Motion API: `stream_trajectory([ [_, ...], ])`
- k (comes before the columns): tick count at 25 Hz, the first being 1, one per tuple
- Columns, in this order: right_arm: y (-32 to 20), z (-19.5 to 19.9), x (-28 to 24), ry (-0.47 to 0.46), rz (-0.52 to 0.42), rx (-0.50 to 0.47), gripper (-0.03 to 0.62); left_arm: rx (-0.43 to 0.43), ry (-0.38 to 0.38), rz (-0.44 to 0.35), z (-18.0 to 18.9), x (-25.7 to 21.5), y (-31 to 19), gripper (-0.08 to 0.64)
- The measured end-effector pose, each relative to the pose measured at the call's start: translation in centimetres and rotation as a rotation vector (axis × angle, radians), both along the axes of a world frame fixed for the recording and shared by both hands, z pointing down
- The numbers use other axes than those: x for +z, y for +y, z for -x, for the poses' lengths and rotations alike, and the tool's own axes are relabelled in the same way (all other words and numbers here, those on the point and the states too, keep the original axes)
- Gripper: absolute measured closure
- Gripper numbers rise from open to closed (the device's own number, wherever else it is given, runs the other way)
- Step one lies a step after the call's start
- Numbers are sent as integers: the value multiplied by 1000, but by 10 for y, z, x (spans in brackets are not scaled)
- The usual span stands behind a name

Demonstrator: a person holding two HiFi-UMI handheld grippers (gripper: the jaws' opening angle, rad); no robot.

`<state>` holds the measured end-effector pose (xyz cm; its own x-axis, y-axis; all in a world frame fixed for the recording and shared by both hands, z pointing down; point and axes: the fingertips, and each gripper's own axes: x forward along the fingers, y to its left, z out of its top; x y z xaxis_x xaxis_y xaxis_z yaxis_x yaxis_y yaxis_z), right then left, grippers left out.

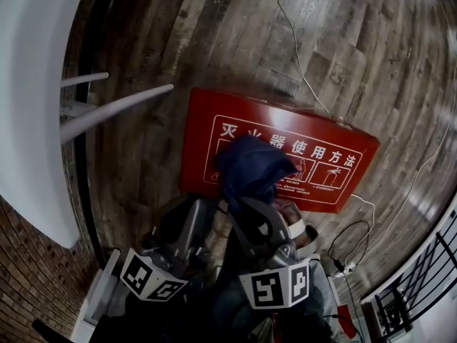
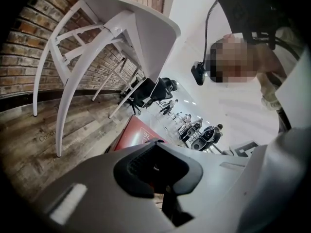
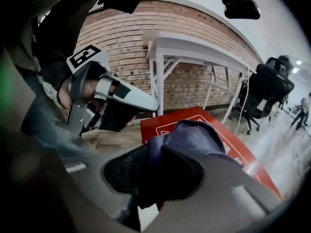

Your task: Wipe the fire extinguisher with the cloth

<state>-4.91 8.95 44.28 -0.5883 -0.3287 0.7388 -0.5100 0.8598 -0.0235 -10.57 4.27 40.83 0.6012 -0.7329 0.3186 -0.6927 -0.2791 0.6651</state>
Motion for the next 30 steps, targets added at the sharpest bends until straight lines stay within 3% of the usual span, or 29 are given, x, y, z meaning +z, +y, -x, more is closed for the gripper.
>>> stream_trajectory([
  [3, 5, -35, 2, 7, 28, 65, 505, 12, -8, 25, -1, 5, 2, 563],
  [8, -5, -132, -3, 131, -77, 237, 506, 30, -17, 68, 1, 13, 9, 563],
  [10, -4, -157, -1, 165, -36, 340, 506, 23, -20, 73, 8, 16, 9, 563],
  [12, -3, -158, 3, 205, -4, 384, 506, 10, -24, 73, 15, 18, 9, 563],
  [14, -4, -135, 6, 215, -3, 364, 506, -3, -33, 72, 22, 19, 8, 563],
  [18, -10, -35, 5, 15, 40, 255, 506, -58, -69, 55, 46, 18, 2, 563],
  [20, -19, 19, 1, -30, -14, 134, 505, -121, -108, 42, 74, 18, -6, 563],
  [22, -25, 59, -3, -8, -80, 12, 505, -184, -131, 36, 101, 14, -11, 563],
  [25, -19, 92, -3, 46, -147, -97, 505, -228, -144, 19, 118, 6, -13, 563],
  [30, 6, 100, 5, 89, -234, -190, 506, -241, -117, 13, 112, 3, -8, 563],
])
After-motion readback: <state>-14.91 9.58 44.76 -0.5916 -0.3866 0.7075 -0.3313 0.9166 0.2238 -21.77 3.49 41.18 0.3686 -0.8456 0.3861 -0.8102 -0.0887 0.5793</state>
